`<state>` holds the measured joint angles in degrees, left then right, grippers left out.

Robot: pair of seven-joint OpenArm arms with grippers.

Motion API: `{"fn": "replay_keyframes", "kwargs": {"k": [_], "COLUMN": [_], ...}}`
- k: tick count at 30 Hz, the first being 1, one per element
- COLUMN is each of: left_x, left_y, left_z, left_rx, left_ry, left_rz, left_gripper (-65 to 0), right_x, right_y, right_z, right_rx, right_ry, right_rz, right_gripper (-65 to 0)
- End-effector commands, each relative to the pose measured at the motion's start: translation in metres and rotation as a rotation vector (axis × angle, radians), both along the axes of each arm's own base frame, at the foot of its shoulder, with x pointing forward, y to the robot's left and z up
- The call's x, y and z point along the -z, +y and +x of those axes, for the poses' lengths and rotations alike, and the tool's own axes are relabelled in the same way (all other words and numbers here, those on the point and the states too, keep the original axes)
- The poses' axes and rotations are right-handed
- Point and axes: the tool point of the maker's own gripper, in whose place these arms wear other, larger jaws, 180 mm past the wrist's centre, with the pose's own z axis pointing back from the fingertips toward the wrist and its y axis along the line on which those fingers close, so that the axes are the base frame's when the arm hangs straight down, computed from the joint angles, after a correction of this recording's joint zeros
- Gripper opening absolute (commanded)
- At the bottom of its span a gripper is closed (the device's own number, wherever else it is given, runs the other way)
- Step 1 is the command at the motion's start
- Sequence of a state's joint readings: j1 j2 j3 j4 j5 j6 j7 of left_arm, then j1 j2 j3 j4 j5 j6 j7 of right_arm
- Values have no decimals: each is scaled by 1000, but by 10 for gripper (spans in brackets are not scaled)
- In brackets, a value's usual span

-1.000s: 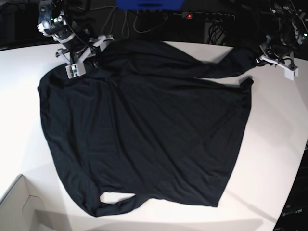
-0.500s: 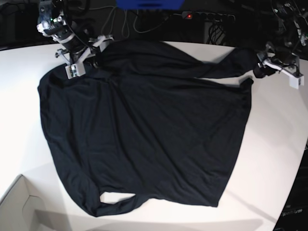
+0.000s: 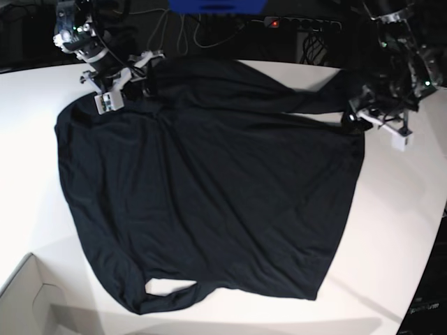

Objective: Layout the t-shirt on the table in an organized manner, then fold the t-shirt properly
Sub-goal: 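Pull the held shirt corner outward with the left gripper, then hold the shirt edges with both grippers and stretch them apart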

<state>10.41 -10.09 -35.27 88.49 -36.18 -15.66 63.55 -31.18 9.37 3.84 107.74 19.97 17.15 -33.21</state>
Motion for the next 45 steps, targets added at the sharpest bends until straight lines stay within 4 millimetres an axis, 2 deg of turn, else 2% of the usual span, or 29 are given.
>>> {"fn": "replay_keyframes", "kwargs": {"k": [1,5,6,8,10,12,16,21,27,33,45], "left_x": [-4,-3,-4,-6,-8,-5,-6,-32,-67,-76,-70], "left_y": [9,4,6,11,16,18,38,74,108,116,113], "left_z": [1,4,6,11,14,19,26,41,60,65,63], "left_rx": [0,-11,-17,-31,-47,-60,-71,-113,-176,-180,-183], "left_ry": [-3,-23,-38,-67,-92,-98,-93,-150,-236,-251,-240], "left_rz": [33,24,36,62,75,67,91,153,199,216,202], "left_gripper": [-265,-276,-302,-401,-541,-650,-646,-650,-650,-650,-649], "right_x": [-12,-12,-12,-12,-13,-14,-20,-24,-24,-24,-21], "right_y": [0,-1,-1,-2,-11,-19,-48,-78,-83,-84,-90], "right_z": [7,7,8,8,9,11,15,16,16,19,11], "right_rx": [3,4,4,10,36,64,167,263,277,278,356], "right_ry": [-46,-46,-47,-48,-52,-57,-80,-91,-94,-94,-84], "right_rz": [10,9,9,7,-3,-10,-37,-70,-78,-78,-58], "right_gripper": [-367,-366,-365,-365,-365,-361,-338,-314,-302,-302,-302]}}
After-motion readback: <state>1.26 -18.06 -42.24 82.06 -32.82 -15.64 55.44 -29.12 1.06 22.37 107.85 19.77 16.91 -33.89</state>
